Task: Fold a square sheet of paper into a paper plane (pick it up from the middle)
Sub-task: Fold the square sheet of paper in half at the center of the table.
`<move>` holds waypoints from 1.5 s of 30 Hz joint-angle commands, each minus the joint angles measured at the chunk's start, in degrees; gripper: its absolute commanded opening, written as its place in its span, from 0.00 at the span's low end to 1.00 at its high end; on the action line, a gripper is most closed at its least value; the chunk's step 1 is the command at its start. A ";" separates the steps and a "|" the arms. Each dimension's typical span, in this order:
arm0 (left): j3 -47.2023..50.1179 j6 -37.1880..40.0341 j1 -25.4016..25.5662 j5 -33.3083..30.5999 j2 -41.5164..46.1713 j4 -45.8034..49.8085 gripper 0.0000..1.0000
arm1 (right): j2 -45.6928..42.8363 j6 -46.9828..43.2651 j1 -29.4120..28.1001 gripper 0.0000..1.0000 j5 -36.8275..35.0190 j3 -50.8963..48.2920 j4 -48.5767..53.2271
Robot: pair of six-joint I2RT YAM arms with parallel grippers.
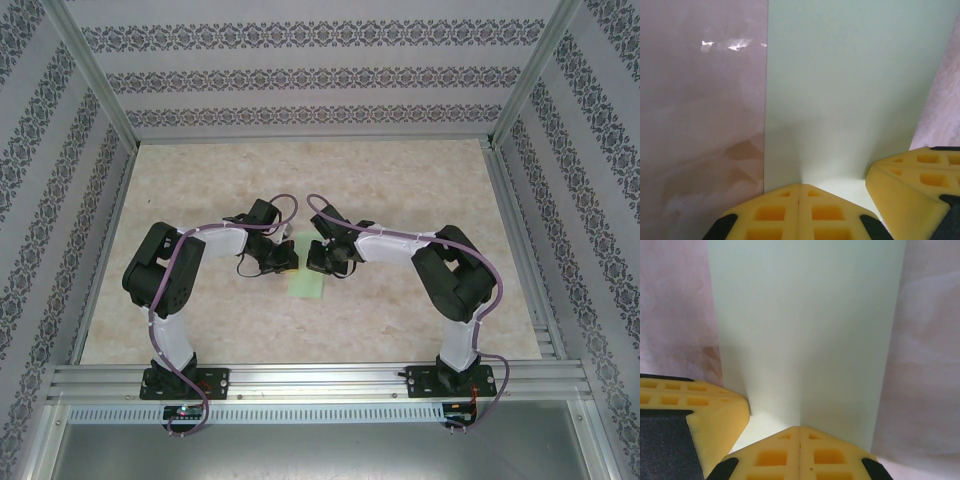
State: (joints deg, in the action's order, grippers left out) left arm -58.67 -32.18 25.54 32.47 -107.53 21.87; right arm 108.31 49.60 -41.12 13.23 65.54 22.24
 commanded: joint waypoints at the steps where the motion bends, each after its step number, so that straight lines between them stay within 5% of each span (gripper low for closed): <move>1: 3.30 0.03 0.68 -11.39 -6.10 5.98 0.00 | 1.11 -0.89 0.76 0.05 -1.90 -1.25 0.24; 20: 3.56 0.20 0.71 -13.00 -6.82 6.71 0.00 | -2.40 -4.49 3.66 0.05 -1.65 -9.56 -1.22; 32: 3.53 0.28 0.70 -11.43 -7.04 6.08 0.00 | -10.09 -8.16 5.55 0.04 6.09 -8.52 -10.90; 45: 3.73 -0.07 0.70 -11.29 -7.21 6.08 0.00 | 0.02 -8.85 3.66 0.00 9.45 -4.59 -14.13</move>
State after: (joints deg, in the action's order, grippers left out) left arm -58.92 -32.18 25.54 32.49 -107.96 22.26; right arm 106.74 42.04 -37.04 21.26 60.27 9.74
